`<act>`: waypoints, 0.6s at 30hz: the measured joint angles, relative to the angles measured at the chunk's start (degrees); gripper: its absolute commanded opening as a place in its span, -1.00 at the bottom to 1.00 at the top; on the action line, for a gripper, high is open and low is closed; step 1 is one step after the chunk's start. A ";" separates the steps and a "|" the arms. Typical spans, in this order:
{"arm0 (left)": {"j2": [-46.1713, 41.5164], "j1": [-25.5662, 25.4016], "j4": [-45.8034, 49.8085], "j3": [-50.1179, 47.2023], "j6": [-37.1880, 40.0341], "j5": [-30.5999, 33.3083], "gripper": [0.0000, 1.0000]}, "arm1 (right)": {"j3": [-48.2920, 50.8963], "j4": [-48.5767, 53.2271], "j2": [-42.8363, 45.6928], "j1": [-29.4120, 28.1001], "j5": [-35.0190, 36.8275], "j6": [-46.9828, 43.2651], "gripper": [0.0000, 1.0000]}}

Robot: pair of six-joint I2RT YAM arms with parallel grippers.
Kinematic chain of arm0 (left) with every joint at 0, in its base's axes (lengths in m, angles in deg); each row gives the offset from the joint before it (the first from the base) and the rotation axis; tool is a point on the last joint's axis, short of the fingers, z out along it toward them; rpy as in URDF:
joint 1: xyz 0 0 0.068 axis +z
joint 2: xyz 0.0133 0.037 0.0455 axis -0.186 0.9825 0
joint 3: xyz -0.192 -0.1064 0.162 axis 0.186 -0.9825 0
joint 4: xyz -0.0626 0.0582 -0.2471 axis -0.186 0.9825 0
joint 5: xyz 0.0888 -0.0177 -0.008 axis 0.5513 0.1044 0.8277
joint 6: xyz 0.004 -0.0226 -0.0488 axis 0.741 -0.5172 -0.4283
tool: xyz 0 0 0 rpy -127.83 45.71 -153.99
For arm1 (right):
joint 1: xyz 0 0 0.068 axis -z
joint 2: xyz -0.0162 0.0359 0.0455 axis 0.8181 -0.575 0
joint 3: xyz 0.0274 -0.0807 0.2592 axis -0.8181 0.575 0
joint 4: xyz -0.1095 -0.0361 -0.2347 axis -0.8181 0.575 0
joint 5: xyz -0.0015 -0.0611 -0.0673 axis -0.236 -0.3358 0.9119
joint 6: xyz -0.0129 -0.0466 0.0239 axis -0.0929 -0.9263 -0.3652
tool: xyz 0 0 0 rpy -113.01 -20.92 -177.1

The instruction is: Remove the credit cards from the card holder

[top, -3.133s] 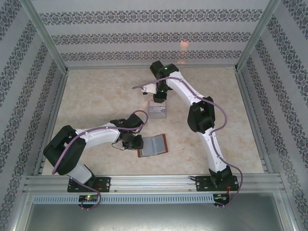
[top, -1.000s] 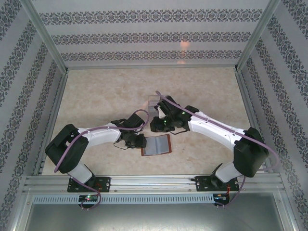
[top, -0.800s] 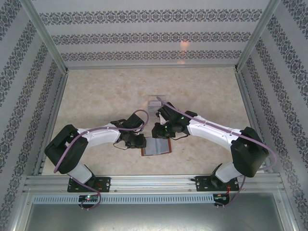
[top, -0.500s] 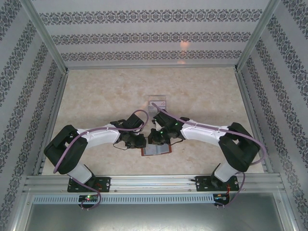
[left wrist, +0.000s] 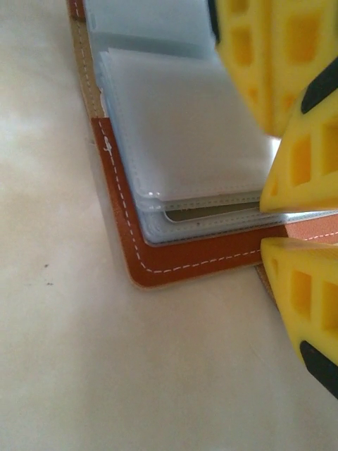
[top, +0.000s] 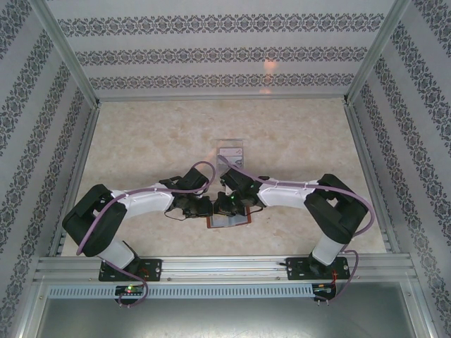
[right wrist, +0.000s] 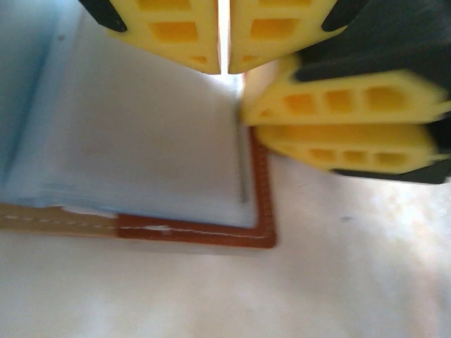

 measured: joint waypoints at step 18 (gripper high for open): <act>-0.39 0.11 -0.55 -0.52 0.02 -0.22 -0.62 | -2.05 10.03 2.58 -0.98 10.14 -2.34 -0.03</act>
